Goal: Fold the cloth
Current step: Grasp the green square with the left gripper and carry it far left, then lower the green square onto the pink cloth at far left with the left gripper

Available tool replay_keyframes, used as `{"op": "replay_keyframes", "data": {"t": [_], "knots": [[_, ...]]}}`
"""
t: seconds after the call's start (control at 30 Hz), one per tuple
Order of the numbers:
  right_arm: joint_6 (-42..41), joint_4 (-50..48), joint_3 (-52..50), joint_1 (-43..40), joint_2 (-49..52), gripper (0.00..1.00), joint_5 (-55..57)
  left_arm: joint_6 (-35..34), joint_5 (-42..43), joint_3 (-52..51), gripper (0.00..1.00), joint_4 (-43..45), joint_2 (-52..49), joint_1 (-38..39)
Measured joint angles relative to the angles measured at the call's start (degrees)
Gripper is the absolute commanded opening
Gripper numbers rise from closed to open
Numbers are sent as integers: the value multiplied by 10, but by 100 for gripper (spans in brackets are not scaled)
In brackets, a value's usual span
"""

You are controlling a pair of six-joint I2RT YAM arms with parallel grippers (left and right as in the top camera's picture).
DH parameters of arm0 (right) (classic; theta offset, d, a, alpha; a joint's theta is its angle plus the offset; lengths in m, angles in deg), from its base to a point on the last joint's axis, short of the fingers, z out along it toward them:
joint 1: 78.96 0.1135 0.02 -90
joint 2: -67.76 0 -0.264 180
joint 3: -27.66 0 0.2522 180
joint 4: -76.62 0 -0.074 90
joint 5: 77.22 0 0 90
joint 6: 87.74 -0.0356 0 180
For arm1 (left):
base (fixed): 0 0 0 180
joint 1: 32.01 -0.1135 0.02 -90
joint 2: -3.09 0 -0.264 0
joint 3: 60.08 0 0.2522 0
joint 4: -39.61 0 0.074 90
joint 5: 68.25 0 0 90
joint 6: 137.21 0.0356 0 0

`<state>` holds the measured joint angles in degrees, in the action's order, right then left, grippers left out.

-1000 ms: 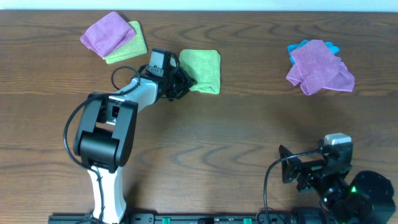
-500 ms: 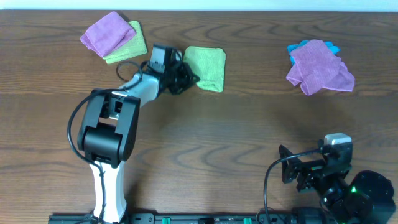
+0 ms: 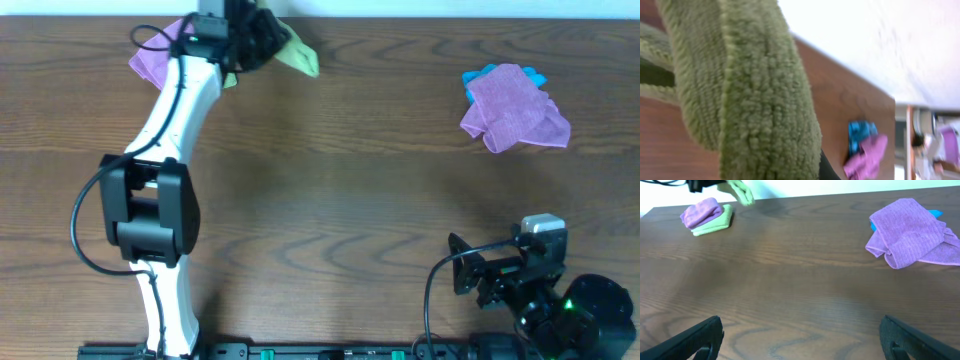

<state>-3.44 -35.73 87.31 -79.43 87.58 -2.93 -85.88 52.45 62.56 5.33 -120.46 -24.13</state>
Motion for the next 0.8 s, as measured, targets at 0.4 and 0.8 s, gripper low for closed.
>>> {"op": "replay_keyframes", "data": {"t": [0.4, 0.8], "knots": [[0, 0, 0, 0, 0, 99, 0, 12, -67, 1, 6, 77, 0, -88], [0, 0, 0, 0, 0, 99, 0, 25, -117, 1, 5, 95, -1, -111]]}}
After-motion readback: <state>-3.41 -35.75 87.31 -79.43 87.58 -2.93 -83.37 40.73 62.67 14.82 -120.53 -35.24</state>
